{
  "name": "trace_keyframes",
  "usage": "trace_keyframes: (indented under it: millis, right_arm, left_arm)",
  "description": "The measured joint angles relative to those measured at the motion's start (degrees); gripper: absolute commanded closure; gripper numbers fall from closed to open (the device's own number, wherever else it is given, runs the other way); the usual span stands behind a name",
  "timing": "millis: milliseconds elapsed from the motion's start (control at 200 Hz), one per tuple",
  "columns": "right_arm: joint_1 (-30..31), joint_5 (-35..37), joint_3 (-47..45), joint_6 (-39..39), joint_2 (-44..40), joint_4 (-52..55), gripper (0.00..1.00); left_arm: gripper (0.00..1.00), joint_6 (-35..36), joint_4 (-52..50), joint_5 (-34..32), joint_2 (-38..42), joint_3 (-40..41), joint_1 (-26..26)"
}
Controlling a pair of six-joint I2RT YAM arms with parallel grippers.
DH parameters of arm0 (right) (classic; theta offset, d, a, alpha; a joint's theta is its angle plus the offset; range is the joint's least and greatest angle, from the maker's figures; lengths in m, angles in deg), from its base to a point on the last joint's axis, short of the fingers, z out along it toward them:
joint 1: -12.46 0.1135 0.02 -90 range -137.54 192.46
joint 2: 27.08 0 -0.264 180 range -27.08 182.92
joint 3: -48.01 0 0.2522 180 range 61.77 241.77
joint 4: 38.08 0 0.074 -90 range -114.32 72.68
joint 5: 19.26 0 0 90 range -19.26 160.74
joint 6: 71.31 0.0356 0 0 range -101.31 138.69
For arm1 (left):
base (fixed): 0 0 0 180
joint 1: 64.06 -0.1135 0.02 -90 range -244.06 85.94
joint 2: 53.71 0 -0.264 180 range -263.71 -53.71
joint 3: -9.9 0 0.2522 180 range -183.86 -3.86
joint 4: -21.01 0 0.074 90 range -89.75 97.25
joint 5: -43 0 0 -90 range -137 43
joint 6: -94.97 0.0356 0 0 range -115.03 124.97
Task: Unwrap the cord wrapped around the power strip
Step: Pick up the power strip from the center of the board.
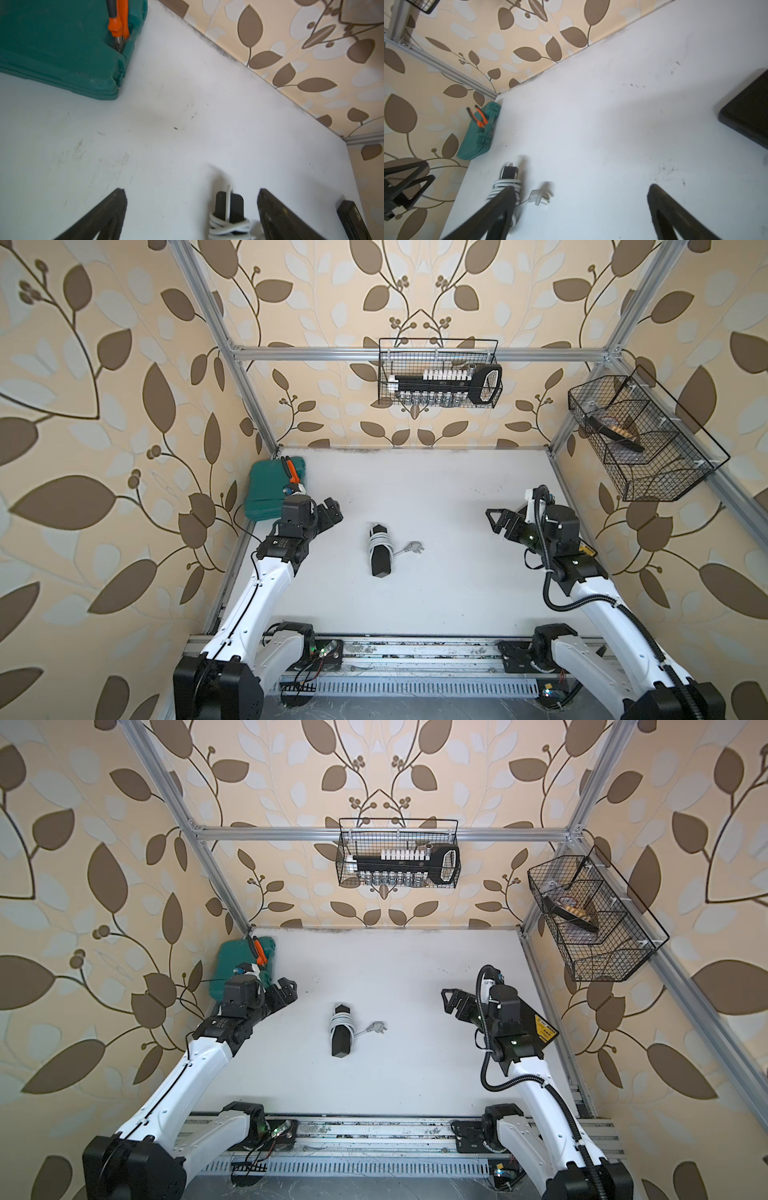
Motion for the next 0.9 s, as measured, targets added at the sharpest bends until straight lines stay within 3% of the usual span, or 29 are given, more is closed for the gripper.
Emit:
trace_keyframes:
  millis: [145, 255, 365, 455, 595, 755, 900]
  right_arm:
    - [4.70, -1.07, -0.85, 1.33, -2.97, 3.52, 0.01]
    - [8.57, -1.03, -2.43, 2.21, -3.48, 5.40, 0.01]
    - [11.76, -0.26, -3.65, 2.64, -3.08, 6.91, 0.01]
    - [13.14, 0.46, -3.91, 2.80, -2.03, 7.41, 0.01]
    - [13.68, 0.87, -3.93, 2.82, -0.92, 7.69, 0.01]
    - [13.68, 1.14, -4.28, 2.75, -1.01, 8.00, 0.01]
    - [13.70, 1.53, -4.92, 2.75, -1.27, 8.55, 0.01]
  left_arm:
    - [0.05, -3.10, -8.09, 1.16, 5.84, 1.01, 9.57]
    - [0.06, -8.02, -12.28, 0.09, 10.56, 4.37, 20.41]
    - [0.04, -12.35, -16.09, -3.85, 9.84, 6.14, 31.74]
    - [0.03, -14.84, -18.71, -8.72, 3.74, 5.25, 40.19]
    - [0.05, -16.63, -23.17, -16.63, -10.27, -1.11, 48.52]
    - [0.13, -17.59, -27.34, -25.18, -22.82, -11.08, 54.97]
    - [0.18, -17.79, -30.40, -30.45, -33.55, -18.32, 57.20]
